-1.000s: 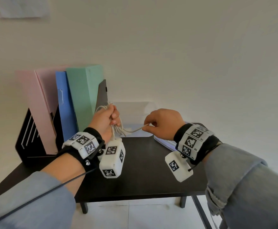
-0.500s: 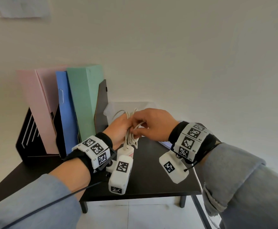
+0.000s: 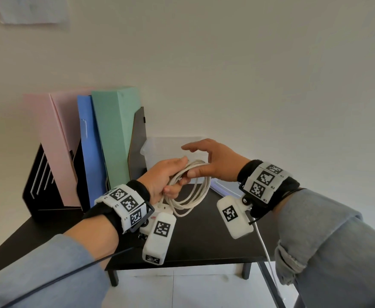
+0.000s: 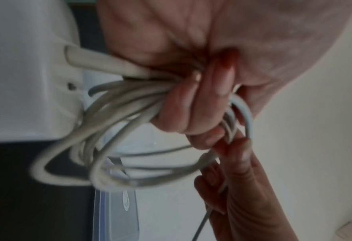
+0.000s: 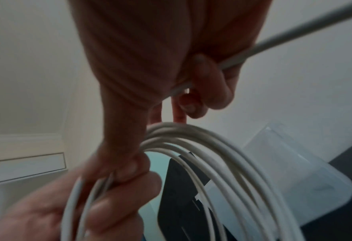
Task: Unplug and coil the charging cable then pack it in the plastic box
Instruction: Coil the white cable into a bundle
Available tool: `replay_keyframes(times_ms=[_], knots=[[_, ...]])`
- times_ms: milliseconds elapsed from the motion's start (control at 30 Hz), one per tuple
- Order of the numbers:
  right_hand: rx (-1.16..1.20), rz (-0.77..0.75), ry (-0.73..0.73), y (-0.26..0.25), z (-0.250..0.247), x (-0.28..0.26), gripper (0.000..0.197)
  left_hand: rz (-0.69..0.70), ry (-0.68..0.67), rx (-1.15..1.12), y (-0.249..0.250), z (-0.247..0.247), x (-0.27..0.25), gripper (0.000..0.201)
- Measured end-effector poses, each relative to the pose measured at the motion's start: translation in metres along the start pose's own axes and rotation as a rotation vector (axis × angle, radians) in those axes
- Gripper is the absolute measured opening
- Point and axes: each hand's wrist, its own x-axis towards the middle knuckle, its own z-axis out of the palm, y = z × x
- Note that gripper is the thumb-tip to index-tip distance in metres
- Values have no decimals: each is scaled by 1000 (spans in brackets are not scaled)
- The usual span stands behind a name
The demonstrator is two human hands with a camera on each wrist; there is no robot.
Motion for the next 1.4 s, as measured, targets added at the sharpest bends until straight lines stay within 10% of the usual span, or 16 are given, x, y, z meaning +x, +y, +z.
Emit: replay_keyframes(times_ms=[333,1400], knots=[[220,65,-113,10,8,1,18,121,142,-209,6,-7,2,39],[349,283,267,50,7,0,38,-18,51,-496,-10,16,64,47]])
